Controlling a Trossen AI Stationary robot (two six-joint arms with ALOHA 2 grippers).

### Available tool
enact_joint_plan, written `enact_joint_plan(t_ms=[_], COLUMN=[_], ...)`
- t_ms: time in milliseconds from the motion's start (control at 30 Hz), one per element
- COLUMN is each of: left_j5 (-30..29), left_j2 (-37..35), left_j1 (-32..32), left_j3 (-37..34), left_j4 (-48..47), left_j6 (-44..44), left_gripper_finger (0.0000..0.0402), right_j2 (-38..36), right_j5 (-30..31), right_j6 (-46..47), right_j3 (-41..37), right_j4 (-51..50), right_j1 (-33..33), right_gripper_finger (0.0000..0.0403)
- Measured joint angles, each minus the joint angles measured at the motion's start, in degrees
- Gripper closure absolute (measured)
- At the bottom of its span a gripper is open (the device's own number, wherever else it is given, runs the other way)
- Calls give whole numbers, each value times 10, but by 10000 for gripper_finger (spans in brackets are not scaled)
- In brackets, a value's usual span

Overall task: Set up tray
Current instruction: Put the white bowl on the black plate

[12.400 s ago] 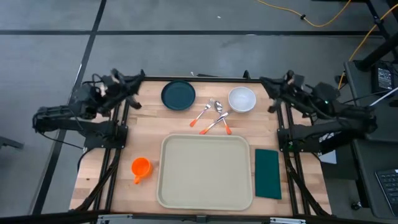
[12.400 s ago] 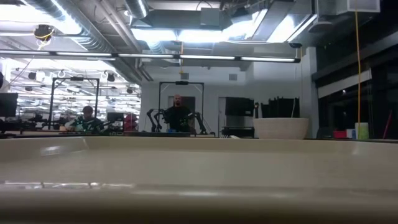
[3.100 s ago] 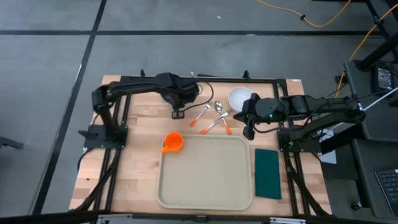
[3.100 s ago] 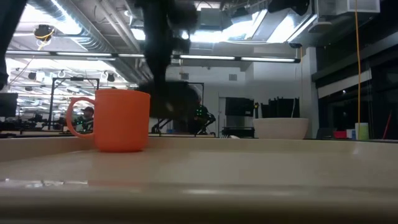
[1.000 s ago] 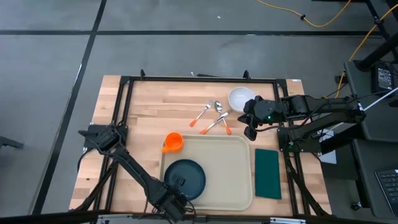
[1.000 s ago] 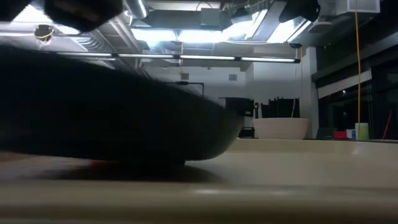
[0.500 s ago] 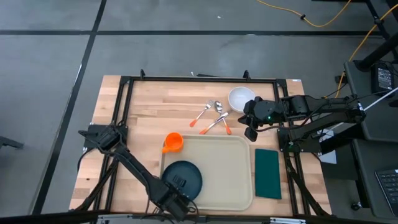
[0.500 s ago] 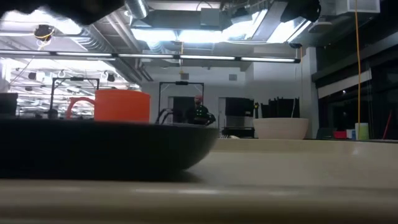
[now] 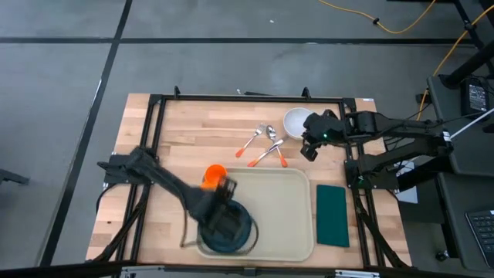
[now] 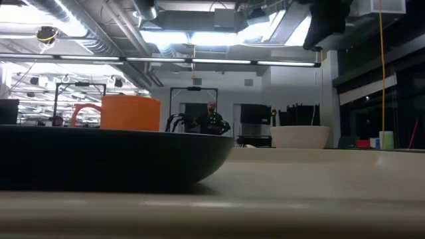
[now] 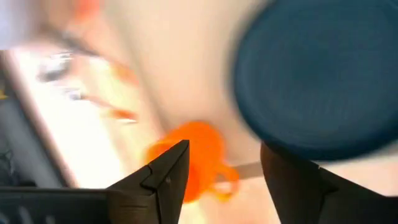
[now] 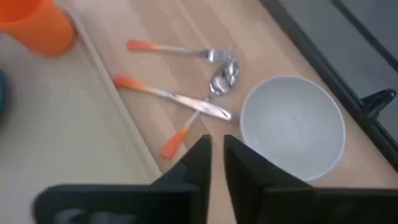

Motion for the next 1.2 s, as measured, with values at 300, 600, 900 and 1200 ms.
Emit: enact_joint_plan(t_ms=[300, 600, 900, 1200], left_j5=[-106, -248, -294, -293], left_j2=[-134, -233, -282, -295], left_j1=[91, 107, 110, 123], left_j3=[6, 5, 5, 5], left_j4=[23, 72, 69, 58], left_j6=[-137, -157, -91, -66], left_gripper_finger=[208, 212, 215, 214], right_j2=[98, 235, 312, 338], right_j5=[-53, -119, -139, -139], right_j6=[-135, -201, -177, -147], right_j3=[0, 0, 0, 0], right_j4=[1, 52, 87, 110], right_j1=[-121, -221, -241, -239], right_gripper_finger=[174, 101, 100, 129])
